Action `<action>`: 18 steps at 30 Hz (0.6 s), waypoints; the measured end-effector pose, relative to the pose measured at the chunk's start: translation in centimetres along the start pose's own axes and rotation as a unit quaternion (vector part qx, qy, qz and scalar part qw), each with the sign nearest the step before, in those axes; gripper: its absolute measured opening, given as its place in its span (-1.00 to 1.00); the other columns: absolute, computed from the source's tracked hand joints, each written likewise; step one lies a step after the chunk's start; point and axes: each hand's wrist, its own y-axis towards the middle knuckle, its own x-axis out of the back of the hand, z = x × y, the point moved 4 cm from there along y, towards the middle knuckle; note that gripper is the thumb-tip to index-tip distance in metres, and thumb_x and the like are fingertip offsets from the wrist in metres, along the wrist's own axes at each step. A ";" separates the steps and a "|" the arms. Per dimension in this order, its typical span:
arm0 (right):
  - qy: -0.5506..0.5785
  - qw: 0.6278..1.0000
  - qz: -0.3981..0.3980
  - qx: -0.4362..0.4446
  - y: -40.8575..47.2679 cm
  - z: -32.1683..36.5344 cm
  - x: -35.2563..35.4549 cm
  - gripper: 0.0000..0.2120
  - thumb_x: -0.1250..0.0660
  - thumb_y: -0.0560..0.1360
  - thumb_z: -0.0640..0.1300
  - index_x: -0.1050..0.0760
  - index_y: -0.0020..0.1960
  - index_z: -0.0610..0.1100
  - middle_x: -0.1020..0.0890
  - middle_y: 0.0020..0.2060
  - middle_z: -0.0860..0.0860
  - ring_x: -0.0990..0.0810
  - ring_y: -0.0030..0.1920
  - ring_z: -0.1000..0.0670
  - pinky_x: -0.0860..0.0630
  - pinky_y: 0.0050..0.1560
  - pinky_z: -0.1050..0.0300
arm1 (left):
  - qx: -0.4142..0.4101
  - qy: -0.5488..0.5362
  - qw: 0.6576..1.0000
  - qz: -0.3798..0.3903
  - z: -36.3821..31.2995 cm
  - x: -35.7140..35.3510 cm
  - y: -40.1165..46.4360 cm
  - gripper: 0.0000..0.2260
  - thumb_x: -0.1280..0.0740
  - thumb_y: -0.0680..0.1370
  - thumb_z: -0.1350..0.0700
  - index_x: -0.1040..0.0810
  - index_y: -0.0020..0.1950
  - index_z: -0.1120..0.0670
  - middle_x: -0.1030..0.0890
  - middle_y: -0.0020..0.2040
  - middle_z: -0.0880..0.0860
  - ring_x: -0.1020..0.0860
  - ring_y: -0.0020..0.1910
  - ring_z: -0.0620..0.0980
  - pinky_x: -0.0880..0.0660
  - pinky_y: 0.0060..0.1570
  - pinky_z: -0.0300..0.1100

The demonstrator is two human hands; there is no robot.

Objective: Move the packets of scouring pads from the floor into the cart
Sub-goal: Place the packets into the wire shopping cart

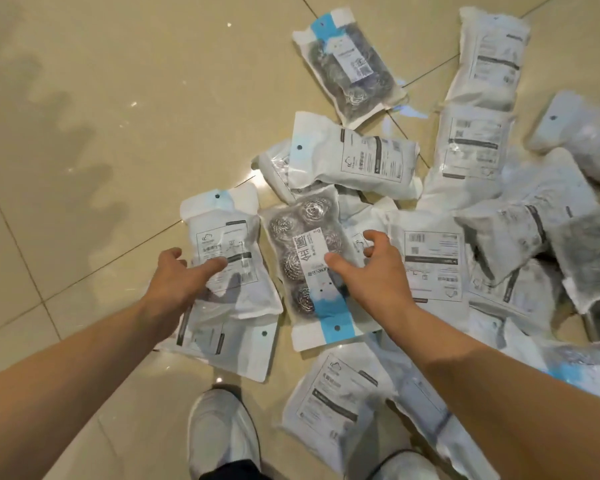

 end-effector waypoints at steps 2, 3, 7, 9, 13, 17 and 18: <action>0.003 1.000 0.011 -0.004 0.8 -0.3 -0.6 -0.12 -0.54 0.38 0.27 -0.28 0.57 0.02 -0.48 0.43 -0.10 -0.54 0.37 -0.14 -0.51 0.40 -0.16 | 0.016 -0.019 1.000 -0.003 0.4 -0.7 0.9 -0.12 -0.52 0.56 -0.01 -0.04 0.69 0.16 -0.39 0.56 0.17 -0.52 -0.16 -0.07 -0.43 -0.13 -0.12; 0.004 1.000 0.014 -0.007 1.0 -0.4 -0.9 -0.10 -0.54 0.36 0.29 -0.28 0.57 0.03 -0.49 0.42 -0.09 -0.55 0.36 -0.13 -0.52 0.39 -0.15 | 0.022 -0.022 0.999 -0.007 0.7 -1.0 1.3 -0.11 -0.52 0.55 -0.01 -0.04 0.69 0.16 -0.41 0.54 0.17 -0.49 -0.19 -0.10 -0.43 -0.15 -0.13; -0.009 1.000 0.014 -0.018 1.7 -0.4 -1.4 -0.01 -0.52 0.26 0.37 -0.27 0.57 0.04 -0.53 0.41 -0.04 -0.58 0.34 -0.12 -0.53 0.37 -0.12 | 0.027 -0.037 0.998 -0.033 1.3 -1.7 2.2 -0.09 -0.54 0.54 0.00 -0.05 0.68 0.18 -0.45 0.50 0.19 -0.46 -0.22 -0.10 -0.43 -0.08 -0.09; -0.017 0.999 0.021 -0.024 1.7 -0.3 -1.8 -0.01 -0.55 0.27 0.35 -0.28 0.56 0.02 -0.55 0.40 -0.02 -0.58 0.34 -0.11 -0.53 0.36 -0.09 | 0.025 -0.052 0.998 -0.010 1.7 -1.5 2.9 -0.05 -0.58 0.50 -0.01 -0.06 0.68 0.17 -0.53 0.37 0.16 -0.53 -0.19 -0.10 -0.47 -0.13 -0.10; -0.004 0.998 0.027 -0.054 1.1 0.4 -2.3 -0.47 -0.61 0.36 0.14 -0.50 0.20 -0.03 -0.67 0.07 0.02 -0.65 0.07 -0.06 -0.53 0.02 0.08 | 0.031 -0.021 0.998 0.044 2.4 -0.5 3.4 -0.30 -0.63 0.42 -0.02 -0.47 0.45 0.19 -0.72 0.08 0.12 -0.72 -0.24 -0.01 -0.57 -0.41 -0.18; 0.071 0.993 0.057 -0.080 -2.6 1.8 -1.6 -0.72 -0.57 0.45 -0.07 -0.51 0.05 -0.02 -0.66 -0.10 0.04 -0.60 -0.19 0.12 -0.44 -0.43 0.31 | 0.034 -0.056 0.994 0.089 1.7 0.5 -0.6 -0.75 -0.48 0.55 0.22 -0.65 0.23 0.13 -0.77 0.07 0.13 -0.77 -0.06 0.10 -0.68 -0.07 -0.01; 0.085 0.991 0.064 -0.086 -4.2 2.3 -0.7 -0.70 -0.56 0.46 -0.12 -0.50 0.09 -0.04 -0.65 -0.10 0.04 -0.59 -0.20 0.13 -0.43 -0.51 0.35 | 0.035 -0.068 0.993 0.094 1.1 1.1 -2.3 -0.73 -0.46 0.56 0.25 -0.63 0.26 0.13 -0.77 0.08 0.13 -0.76 -0.01 0.15 -0.68 0.00 0.05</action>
